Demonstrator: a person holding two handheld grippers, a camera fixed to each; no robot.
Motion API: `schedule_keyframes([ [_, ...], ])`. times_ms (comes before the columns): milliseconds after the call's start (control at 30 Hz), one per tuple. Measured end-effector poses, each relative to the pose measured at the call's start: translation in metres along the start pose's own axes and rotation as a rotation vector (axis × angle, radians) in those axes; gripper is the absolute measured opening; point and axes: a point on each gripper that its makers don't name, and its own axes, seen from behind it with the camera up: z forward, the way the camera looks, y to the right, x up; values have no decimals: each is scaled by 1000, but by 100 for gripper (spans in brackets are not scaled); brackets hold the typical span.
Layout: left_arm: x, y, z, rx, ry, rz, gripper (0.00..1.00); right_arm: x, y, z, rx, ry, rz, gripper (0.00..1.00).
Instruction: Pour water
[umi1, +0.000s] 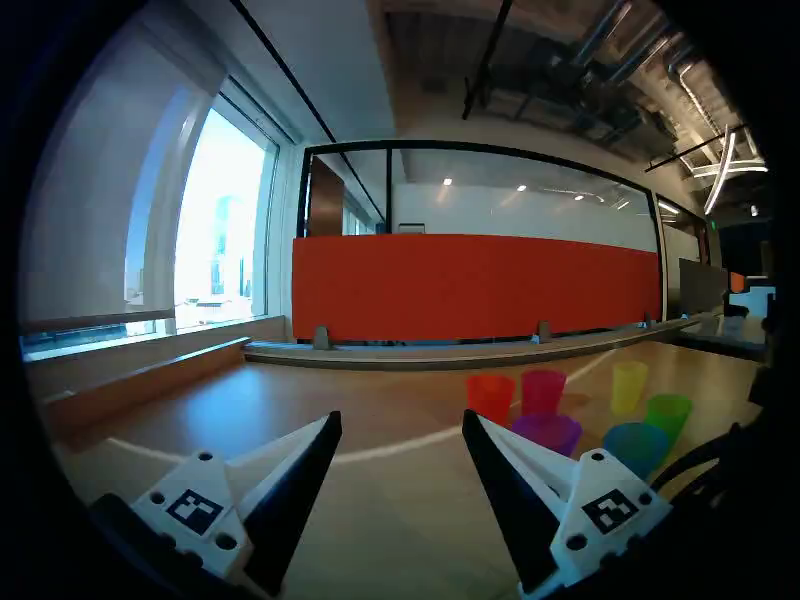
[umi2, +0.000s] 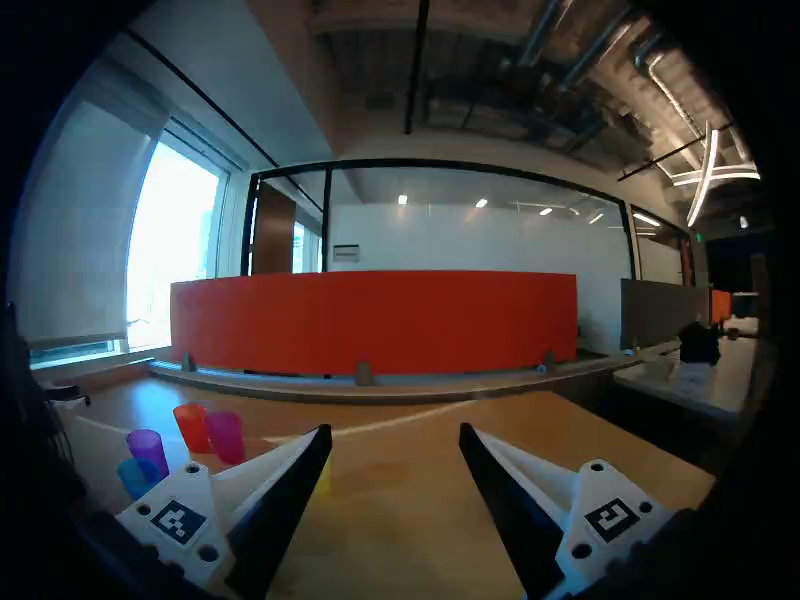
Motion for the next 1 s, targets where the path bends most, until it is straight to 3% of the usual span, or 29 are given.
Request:
schedule_keyframes([
  [833, -1, 0, 1, -6, -2, 2, 90, 5, 7, -2, 0, 19, -8, 99],
  [1000, -1, 0, 2, -5, -2, 2, 100, 6, 6, -1, 4, 32, -11, 99],
])
